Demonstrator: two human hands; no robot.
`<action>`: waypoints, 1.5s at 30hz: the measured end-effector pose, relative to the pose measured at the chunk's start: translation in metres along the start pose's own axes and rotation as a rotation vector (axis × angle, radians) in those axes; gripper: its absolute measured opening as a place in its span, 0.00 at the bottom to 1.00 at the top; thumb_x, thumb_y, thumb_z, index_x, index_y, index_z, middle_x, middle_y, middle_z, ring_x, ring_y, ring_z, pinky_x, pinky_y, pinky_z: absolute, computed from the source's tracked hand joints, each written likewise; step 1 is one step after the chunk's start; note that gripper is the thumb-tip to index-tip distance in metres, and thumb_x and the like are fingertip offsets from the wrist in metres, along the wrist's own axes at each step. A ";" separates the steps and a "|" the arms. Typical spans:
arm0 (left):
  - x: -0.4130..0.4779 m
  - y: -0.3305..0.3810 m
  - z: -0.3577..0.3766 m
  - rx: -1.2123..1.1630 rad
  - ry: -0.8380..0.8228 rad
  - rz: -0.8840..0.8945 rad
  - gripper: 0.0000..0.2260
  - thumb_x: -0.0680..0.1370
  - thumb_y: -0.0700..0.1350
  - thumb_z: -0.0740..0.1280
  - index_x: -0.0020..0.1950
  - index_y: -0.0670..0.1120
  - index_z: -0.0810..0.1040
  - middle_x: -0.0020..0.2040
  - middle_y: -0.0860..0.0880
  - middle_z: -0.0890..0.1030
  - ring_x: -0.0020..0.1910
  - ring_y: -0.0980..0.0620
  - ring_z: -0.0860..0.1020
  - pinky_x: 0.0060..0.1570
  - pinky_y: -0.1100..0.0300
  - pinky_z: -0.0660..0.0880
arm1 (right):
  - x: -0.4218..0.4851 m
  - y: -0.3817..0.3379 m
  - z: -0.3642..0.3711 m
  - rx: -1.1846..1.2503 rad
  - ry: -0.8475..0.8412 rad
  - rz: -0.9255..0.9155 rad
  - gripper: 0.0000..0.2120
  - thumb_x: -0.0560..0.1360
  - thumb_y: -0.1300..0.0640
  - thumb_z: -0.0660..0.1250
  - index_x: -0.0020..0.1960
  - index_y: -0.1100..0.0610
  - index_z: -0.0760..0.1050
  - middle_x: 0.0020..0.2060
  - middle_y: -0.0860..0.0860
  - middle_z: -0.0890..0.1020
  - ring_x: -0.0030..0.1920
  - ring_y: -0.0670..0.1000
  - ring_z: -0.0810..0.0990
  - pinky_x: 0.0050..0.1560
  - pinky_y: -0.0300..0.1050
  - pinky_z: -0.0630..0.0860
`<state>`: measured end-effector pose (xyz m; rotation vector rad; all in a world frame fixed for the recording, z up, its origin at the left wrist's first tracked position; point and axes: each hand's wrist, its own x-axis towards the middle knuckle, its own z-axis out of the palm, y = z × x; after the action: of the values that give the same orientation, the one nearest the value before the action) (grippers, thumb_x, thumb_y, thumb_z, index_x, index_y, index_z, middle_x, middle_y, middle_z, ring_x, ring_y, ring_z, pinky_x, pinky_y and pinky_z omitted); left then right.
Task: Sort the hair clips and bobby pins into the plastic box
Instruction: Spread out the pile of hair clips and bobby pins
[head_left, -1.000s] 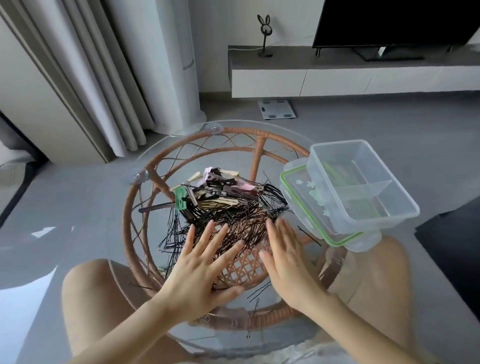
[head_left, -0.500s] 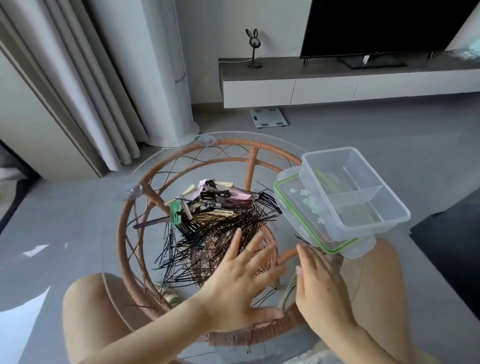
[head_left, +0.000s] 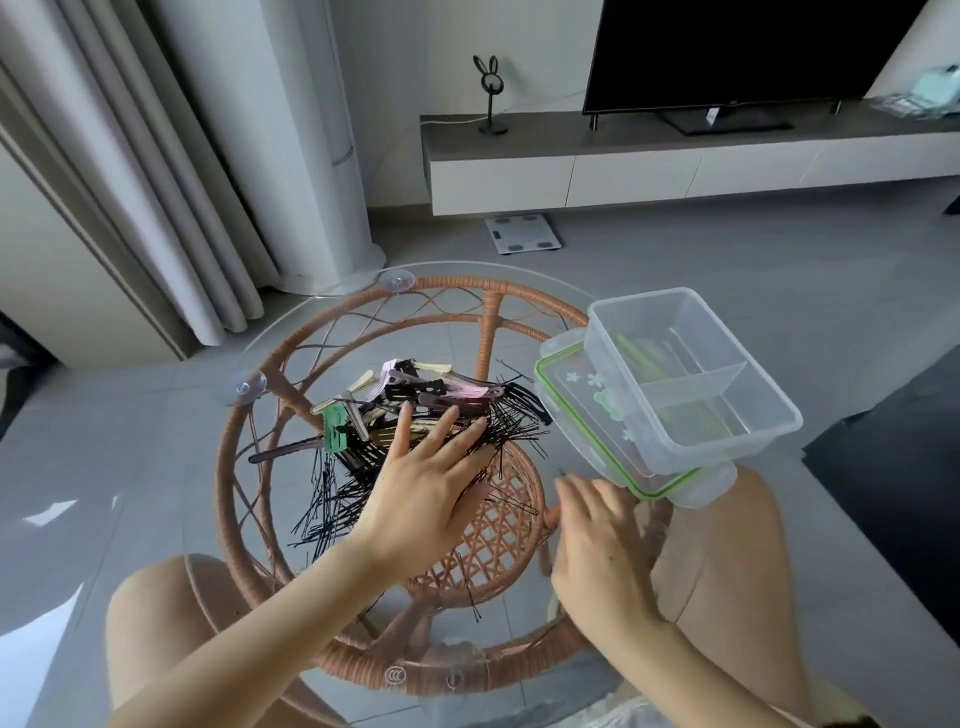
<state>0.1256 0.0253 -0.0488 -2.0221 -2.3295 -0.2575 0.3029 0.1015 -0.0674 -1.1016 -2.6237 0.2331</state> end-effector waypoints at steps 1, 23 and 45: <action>0.010 0.002 -0.003 -0.021 0.031 0.005 0.20 0.78 0.54 0.52 0.67 0.52 0.71 0.72 0.51 0.68 0.74 0.45 0.61 0.72 0.36 0.47 | -0.002 -0.007 0.001 0.043 -0.008 -0.034 0.25 0.61 0.67 0.71 0.58 0.63 0.76 0.52 0.54 0.82 0.54 0.54 0.77 0.59 0.45 0.74; 0.099 -0.012 0.021 -0.315 -0.111 0.093 0.14 0.79 0.46 0.59 0.61 0.52 0.78 0.67 0.54 0.74 0.71 0.53 0.66 0.75 0.56 0.55 | 0.079 0.029 -0.001 -0.235 0.110 -0.028 0.16 0.53 0.73 0.70 0.39 0.62 0.78 0.34 0.55 0.78 0.34 0.56 0.77 0.28 0.46 0.74; -0.055 0.008 0.009 0.115 -0.048 -0.051 0.22 0.75 0.63 0.56 0.65 0.55 0.71 0.68 0.46 0.73 0.71 0.43 0.66 0.67 0.35 0.53 | 0.083 -0.078 0.021 1.168 0.024 0.313 0.14 0.80 0.55 0.53 0.60 0.55 0.72 0.56 0.47 0.76 0.57 0.43 0.73 0.53 0.27 0.66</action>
<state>0.1419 -0.0264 -0.0644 -1.9396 -2.3668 -0.0763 0.1886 0.1061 -0.0512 -0.9716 -1.6934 1.5274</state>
